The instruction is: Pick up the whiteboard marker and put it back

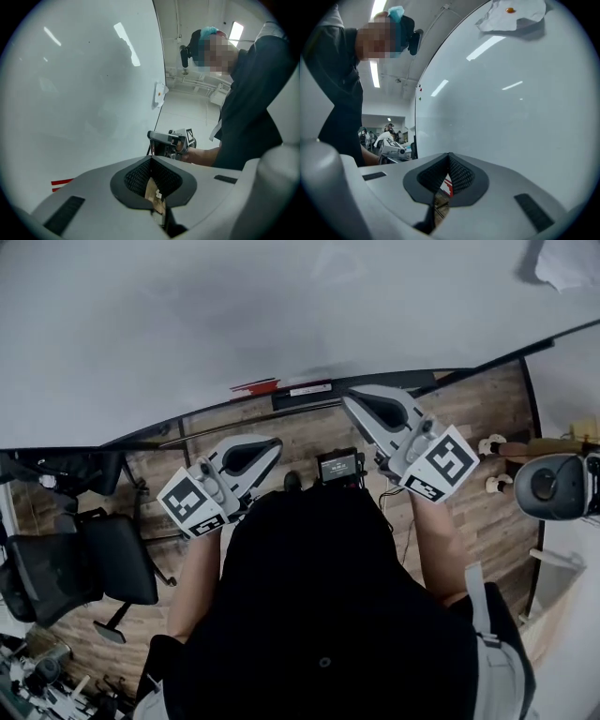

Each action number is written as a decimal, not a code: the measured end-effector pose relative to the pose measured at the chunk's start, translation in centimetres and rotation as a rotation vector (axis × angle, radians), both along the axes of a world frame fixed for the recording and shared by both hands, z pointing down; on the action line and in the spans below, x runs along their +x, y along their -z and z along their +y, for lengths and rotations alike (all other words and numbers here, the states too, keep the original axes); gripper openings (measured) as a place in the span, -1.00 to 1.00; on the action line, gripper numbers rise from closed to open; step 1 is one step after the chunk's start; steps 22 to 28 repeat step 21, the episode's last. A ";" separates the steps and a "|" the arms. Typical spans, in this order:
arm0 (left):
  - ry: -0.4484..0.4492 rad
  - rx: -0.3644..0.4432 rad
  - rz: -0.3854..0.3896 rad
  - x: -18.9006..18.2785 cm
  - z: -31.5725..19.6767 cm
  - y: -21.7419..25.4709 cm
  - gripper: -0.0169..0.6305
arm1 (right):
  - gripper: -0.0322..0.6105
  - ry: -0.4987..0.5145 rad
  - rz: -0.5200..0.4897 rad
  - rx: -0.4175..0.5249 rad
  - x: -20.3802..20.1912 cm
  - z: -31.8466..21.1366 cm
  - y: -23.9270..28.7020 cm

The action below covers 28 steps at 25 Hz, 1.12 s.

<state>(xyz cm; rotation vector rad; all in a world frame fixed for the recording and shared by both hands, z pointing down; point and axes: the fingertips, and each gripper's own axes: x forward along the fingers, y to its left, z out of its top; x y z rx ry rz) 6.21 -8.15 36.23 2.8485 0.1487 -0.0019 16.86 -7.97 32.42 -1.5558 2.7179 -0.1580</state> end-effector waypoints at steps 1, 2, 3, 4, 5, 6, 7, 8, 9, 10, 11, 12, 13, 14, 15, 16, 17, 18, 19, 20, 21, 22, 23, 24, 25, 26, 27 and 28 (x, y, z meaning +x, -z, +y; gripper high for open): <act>-0.023 -0.004 0.000 0.4 0.3 -0.2 -0.91 | -0.84 -0.024 -0.005 -0.006 0.5 0.8 -0.4; -0.049 -0.008 0.000 0.7 0.7 -0.3 -0.91 | -0.84 -0.049 -0.009 -0.012 0.8 1.5 -0.7; -0.073 -0.013 0.001 0.9 1.0 -0.4 -0.91 | -0.84 -0.074 -0.008 -0.019 1.2 2.2 -0.9; -0.094 -0.016 0.003 1.2 1.2 -0.5 -0.91 | -0.84 -0.098 -0.002 -0.023 1.4 2.6 -1.0; -0.112 -0.019 0.006 1.5 1.3 -0.5 -0.91 | -0.84 -0.120 0.004 -0.022 1.6 3.0 -0.9; -0.129 -0.022 0.010 1.7 1.4 -0.5 -0.91 | -0.84 -0.142 0.007 -0.019 1.8 3.2 -0.8; -0.147 -0.027 0.013 1.9 1.4 -0.6 -0.91 | -0.84 -0.166 0.010 -0.015 1.9 3.5 -0.6; -0.165 -0.033 0.015 2.0 1.5 -0.8 -0.91 | -0.84 -0.191 0.016 -0.015 1.9 3.7 -0.6; -0.183 -0.041 0.016 2.2 1.7 -1.0 -0.91 | -0.84 -0.217 0.024 -0.017 2.0 4.0 -0.6; -0.201 -0.049 0.017 2.4 2.0 -1.3 -0.91 | -0.84 -0.239 0.032 -0.021 2.1 4.4 -0.8; -0.217 -0.056 0.018 2.6 2.3 -1.6 -0.91 | -0.84 -0.257 0.037 -0.026 2.2 4.8 -1.0; -0.231 -0.061 0.018 2.8 2.6 -1.9 -0.91 | -0.84 -0.270 0.040 -0.030 2.3 5.3 -1.2; -0.241 -0.064 0.019 2.9 2.9 -2.2 -0.91 | -0.84 -0.280 0.041 -0.033 2.4 5.8 -1.3; -0.250 -0.065 0.020 3.0 3.2 -2.4 -0.91 | -0.84 -0.288 0.043 -0.037 2.4 6.2 -1.5; -0.257 -0.067 0.022 3.1 3.3 -2.5 -0.91 | -0.84 -0.295 0.044 -0.041 2.4 6.6 -1.7; -0.263 -0.070 0.025 3.1 3.4 -2.7 -0.91 | -0.84 -0.303 0.044 -0.045 2.4 7.0 -1.8; -0.269 -0.073 0.028 3.2 3.5 -2.8 -0.91 | -0.84 -0.311 0.043 -0.048 2.4 7.3 -1.9; -0.273 -0.075 0.030 3.3 3.5 -2.9 -0.91 | -0.84 -0.319 0.039 -0.050 2.5 7.5 -1.9; -0.277 -0.075 0.032 3.4 3.5 -3.0 -0.91 | -0.84 -0.326 0.034 -0.052 2.5 7.6 -2.0; -0.280 -0.075 0.033 3.5 3.5 -3.1 -0.91 | -0.84 -0.332 0.028 -0.052 2.6 7.7 -2.0; -0.283 -0.074 0.034 3.6 3.5 -3.2 -0.91 | -0.84 -0.338 0.022 -0.053 2.7 7.9 -2.0; -0.283 -0.074 0.034 3.6 3.5 -3.2 -0.91 | -0.84 -0.338 0.022 -0.053 2.7 7.9 -2.0; -0.283 -0.074 0.034 3.6 3.5 -3.2 -0.91 | -0.84 -0.338 0.022 -0.053 2.7 7.9 -2.0; -0.283 -0.074 0.034 3.6 3.5 -3.2 -0.91 | -0.84 -0.338 0.022 -0.053 2.7 7.9 -2.0; -0.283 -0.074 0.034 3.6 3.5 -3.2 -0.91 | -0.84 -0.338 0.022 -0.053 2.7 7.9 -2.0; -0.283 -0.074 0.034 3.6 3.5 -3.2 -0.91 | -0.84 -0.338 0.022 -0.053 2.7 7.9 -2.0; -0.283 -0.074 0.034 3.6 3.5 -3.2 -0.91 | -0.84 -0.338 0.022 -0.053 2.7 7.9 -2.0; -0.283 -0.074 0.034 3.6 3.5 -3.2 -0.91 | -0.84 -0.338 0.022 -0.053 2.7 7.9 -2.0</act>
